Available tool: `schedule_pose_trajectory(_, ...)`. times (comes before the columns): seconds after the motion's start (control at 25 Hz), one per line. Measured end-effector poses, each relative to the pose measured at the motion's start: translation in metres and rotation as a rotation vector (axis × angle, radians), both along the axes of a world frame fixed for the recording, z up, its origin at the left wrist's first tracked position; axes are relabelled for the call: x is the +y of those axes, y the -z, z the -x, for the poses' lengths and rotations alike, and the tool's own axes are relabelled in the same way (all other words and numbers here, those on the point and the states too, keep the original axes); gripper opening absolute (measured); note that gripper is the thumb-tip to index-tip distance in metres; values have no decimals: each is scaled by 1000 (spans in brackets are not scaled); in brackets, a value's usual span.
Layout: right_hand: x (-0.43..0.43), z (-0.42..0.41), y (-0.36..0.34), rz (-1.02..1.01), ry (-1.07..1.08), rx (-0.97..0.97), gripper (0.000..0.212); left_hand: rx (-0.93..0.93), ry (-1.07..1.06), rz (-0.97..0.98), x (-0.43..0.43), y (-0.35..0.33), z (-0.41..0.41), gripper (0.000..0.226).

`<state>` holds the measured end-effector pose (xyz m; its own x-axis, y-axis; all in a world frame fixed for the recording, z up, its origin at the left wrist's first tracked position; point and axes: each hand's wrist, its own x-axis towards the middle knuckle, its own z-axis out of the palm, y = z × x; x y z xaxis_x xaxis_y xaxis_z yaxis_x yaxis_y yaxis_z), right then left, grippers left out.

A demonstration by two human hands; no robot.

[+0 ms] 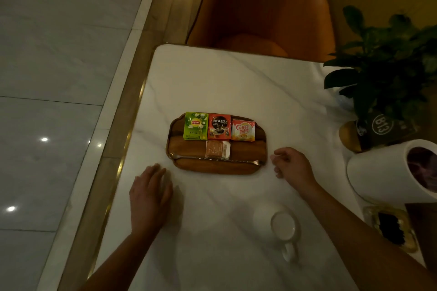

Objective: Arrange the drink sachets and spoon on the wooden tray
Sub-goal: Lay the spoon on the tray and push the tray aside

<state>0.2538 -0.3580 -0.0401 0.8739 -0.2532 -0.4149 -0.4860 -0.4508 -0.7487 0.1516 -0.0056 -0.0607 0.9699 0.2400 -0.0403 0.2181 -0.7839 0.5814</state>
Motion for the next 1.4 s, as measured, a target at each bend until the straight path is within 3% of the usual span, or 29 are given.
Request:
schedule_pose_trajectory(0.12,2,-17,-3,-1,39,26,18,74,-257,162,-9,-18,-25,32)
schedule_pose_trajectory(0.24,9,-32,-3,61,38,46,17,238,-607,672,-17,-26,-50,23)
schedule_pose_trajectory(0.32,12,-40,-4,76,40,53,16,278,-722,849,-23,-31,-57,12)
schedule_pose_trajectory(0.4,14,-46,-4,106,11,53,17,282,-715,831,-28,-31,-60,9)
schedule_pose_trajectory(0.52,15,-52,-4,169,-65,43,20,281,-717,789,-33,-31,-62,22)
schedule_pose_trajectory(0.64,17,-55,-3,215,-124,36,18,263,-708,736,-36,-36,-62,11)
schedule_pose_trajectory(0.76,19,-56,-4,243,-139,33,19,251,-690,677,-38,-37,-62,36)
schedule_pose_trajectory(0.84,20,-56,-5,231,-128,36,22,251,-708,647,-39,-37,-64,39)
schedule_pose_trajectory(1.0,21,-56,-4,195,-90,53,21,262,-755,657,-39,-36,-68,36)
schedule_pose_trajectory(1.28,7,-27,-4,107,34,45,21,301,-765,802,-38,-34,-77,9)
schedule_pose_trajectory(1.4,-8,-8,-6,84,111,28,23,304,-692,787,-50,-35,-85,13)
